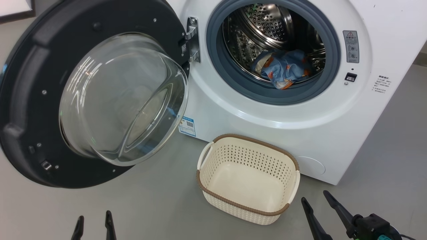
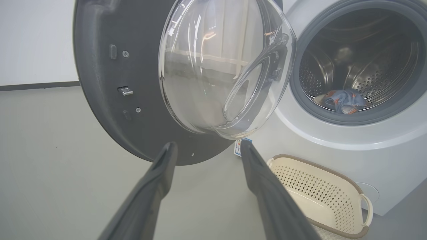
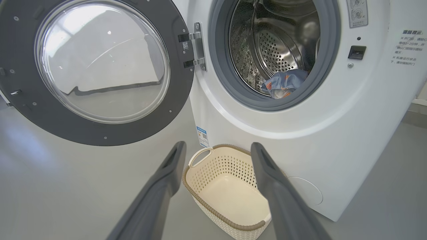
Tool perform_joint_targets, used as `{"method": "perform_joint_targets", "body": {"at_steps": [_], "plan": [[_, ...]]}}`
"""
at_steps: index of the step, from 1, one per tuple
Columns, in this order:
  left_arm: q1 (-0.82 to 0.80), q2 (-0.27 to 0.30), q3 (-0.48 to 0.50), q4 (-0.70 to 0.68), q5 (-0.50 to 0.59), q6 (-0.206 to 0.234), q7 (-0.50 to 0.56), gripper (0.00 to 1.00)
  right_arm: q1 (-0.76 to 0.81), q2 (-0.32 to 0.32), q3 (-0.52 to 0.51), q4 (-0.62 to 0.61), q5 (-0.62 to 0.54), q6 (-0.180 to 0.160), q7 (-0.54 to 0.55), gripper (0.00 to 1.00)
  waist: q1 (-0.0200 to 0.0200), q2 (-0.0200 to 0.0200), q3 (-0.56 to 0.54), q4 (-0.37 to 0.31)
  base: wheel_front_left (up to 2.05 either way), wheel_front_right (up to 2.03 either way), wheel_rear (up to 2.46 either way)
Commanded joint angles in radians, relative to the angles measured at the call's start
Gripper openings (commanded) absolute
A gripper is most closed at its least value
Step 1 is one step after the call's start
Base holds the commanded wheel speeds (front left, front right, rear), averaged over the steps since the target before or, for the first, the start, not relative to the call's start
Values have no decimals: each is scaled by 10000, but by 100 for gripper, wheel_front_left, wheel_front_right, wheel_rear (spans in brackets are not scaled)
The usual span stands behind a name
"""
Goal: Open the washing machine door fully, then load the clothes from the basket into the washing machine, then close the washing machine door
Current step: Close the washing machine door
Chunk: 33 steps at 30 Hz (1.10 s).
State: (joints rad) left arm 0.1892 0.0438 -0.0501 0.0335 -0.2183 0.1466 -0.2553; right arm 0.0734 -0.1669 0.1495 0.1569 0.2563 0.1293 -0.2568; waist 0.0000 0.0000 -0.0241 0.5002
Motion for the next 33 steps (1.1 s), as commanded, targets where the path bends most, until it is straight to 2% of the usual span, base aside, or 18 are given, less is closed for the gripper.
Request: {"method": "perform_joint_targets", "body": {"at_steps": [1,6,7,8,12,17,21,26,30,33], "plan": [[-142,64,357,-308,-88,87,-65,100,-462,-169,236,-206,-50,14,-49,100,0,0,11,7,0,0,0],[-94,64,354,-259,-245,141,-65,100,-493,-205,269,-200,-37,14,-49,100,0,0,49,34,0,0,0],[-80,64,369,-206,-360,152,-65,42,-496,-206,275,-198,-36,14,-49,100,0,0,51,36,0,0,0],[-77,64,389,-155,-497,145,-65,0,-499,-205,278,-195,-35,14,-49,100,0,0,52,37,0,0,0],[-60,64,535,-35,-1147,114,-65,0,-497,-206,294,-184,-18,14,-49,100,0,0,51,40,0,0,0],[-133,64,1163,111,-1945,-26,-65,0,-482,-184,280,-182,-20,14,-49,100,0,0,40,35,0,0,0],[-308,64,2133,355,-2854,-264,-65,0,-463,-147,269,-182,-24,14,-49,100,0,0,23,24,0,0,0],[-789,94,3503,879,-3374,-784,-65,0,-408,-98,246,-179,-28,14,-49,100,0,0,-6,-11,0,0,0],[-1456,496,4520,1350,-3881,-904,-52,0,-374,-26,200,-195,-44,14,-49,100,0,0,-11,-68,0,0,0],[-2134,1190,5192,1748,-4463,-895,227,0,-362,17,195,-198,-55,14,-49,100,0,0,0,-113,0,0,0]]}}
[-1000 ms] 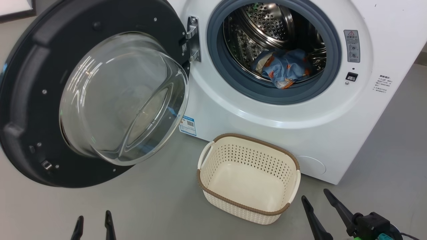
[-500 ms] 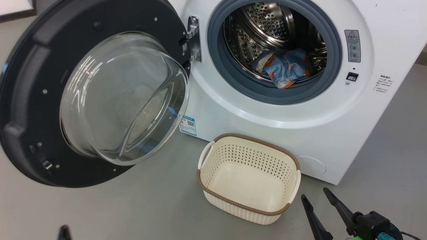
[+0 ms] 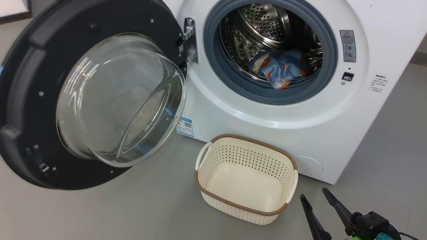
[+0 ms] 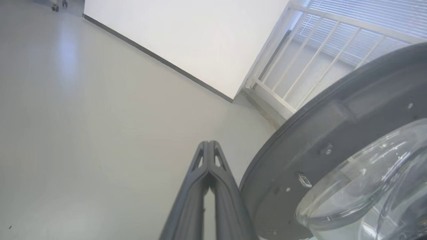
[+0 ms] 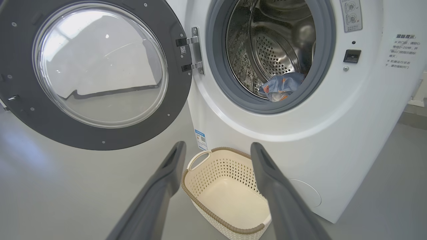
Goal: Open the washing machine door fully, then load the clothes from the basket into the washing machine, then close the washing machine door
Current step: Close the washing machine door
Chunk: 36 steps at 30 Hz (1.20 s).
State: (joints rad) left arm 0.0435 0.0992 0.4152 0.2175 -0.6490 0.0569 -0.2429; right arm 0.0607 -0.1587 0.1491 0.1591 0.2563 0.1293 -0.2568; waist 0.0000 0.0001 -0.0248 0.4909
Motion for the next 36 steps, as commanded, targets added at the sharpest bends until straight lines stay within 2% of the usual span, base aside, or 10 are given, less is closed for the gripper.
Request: {"method": "perform_joint_targets", "body": {"at_steps": [1,2,11,14,19,28,36], "plan": [[-971,855,791,67,-448,31,283,0,-237,-54,199,-215,-55,14,-49,100,0,-1,12,-33,0,0,0],[-971,855,791,67,-448,31,283,0,-237,-54,199,-215,-55,14,-49,100,0,-1,12,-33,0,0,0],[-3694,3155,2621,1836,-2157,804,1479,0,-455,2,338,-168,-30,14,-49,100,0,-1,77,-419,0,0,0],[-4564,3830,2756,2522,-2459,830,1773,0,-436,-41,367,-146,-14,14,-49,100,0,-1,105,-554,0,0,0],[-6020,4583,3110,3525,-3079,1043,2052,0,-469,-163,463,-86,-1,14,-49,100,0,-1,158,-835,0,0,0],[-7692,5324,3776,4675,-4303,1113,2806,0,-569,-503,698,-3,36,14,-49,100,0,-1,209,-1402,0,0,0],[-8522,5092,4099,5303,-5239,1063,3554,0,-671,-695,832,-14,82,14,-49,100,0,-1,376,-1620,0,0,0]]}}
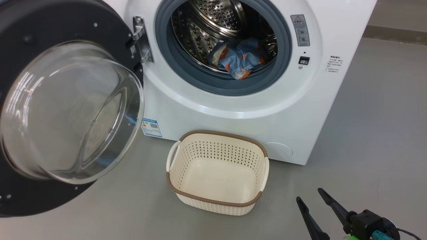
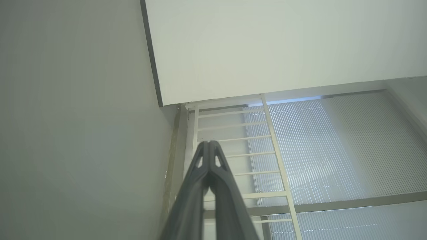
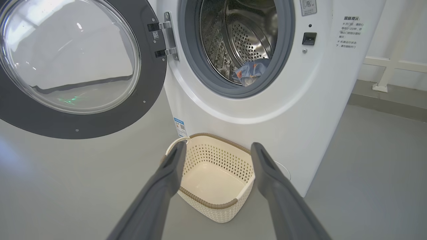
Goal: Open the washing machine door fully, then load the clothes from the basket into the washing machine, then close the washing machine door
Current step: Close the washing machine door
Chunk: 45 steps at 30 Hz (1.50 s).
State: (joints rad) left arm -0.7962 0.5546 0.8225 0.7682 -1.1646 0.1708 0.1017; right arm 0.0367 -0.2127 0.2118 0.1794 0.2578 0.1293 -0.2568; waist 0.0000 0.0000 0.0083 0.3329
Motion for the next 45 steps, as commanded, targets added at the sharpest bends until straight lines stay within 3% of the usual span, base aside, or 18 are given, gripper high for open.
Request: {"method": "perform_joint_targets", "body": {"at_steps": [1,7,27,45], "plan": [[-188,494,85,-151,-188,-129,146,0,-451,-167,217,-215,70,14,-49,100,0,0,69,-60,0,0,0],[-385,382,138,271,-597,-479,677,0,-574,-262,282,-207,88,14,-49,100,0,0,263,-214,0,0,0],[-551,209,-823,1430,-440,-462,2149,0,-768,-488,429,-166,124,14,-49,100,0,0,535,-364,0,0,0],[-334,110,-1715,1603,-121,-521,3513,0,-797,-560,430,-166,121,14,-49,100,0,0,578,-357,0,0,0]]}}
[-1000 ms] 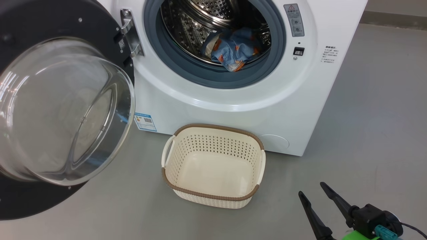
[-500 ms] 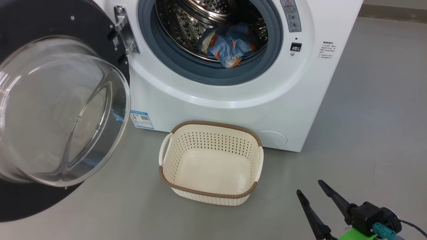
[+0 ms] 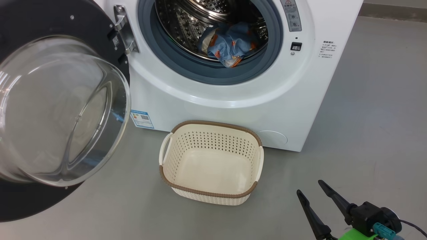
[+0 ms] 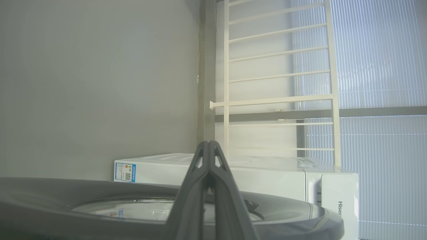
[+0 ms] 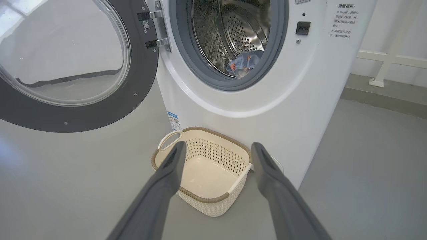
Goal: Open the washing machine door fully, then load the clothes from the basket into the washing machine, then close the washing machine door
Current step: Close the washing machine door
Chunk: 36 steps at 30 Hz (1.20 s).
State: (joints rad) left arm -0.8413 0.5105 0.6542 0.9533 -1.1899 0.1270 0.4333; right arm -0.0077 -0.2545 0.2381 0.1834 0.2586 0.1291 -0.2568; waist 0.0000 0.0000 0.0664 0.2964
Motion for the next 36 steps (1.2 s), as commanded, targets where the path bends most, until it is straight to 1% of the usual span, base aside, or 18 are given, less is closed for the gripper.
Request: {"method": "perform_joint_targets", "body": {"at_steps": [1,6,9,15,24,36], "plan": [[143,539,-96,-260,146,-100,326,0,-350,-146,168,-208,111,16,-49,100,0,0,-2,13,0,0,0],[302,569,-346,-330,212,-118,899,0,-370,-185,222,-216,98,16,-49,100,0,0,-4,-7,0,0,0],[352,597,-345,-371,191,-115,1003,0,-380,-208,221,-215,103,16,-49,100,0,0,0,-10,0,0,0],[519,593,-454,-453,105,-207,1590,0,-370,-252,193,-200,121,16,-49,100,0,0,23,13,0,0,0],[676,376,-425,-708,-217,-443,2258,0,-417,-237,283,-183,121,16,-49,100,0,0,-56,-14,0,0,0],[1087,-15,-584,-1522,-451,-531,3136,0,-352,-77,208,-176,75,16,-49,100,0,0,-89,12,0,0,0]]}}
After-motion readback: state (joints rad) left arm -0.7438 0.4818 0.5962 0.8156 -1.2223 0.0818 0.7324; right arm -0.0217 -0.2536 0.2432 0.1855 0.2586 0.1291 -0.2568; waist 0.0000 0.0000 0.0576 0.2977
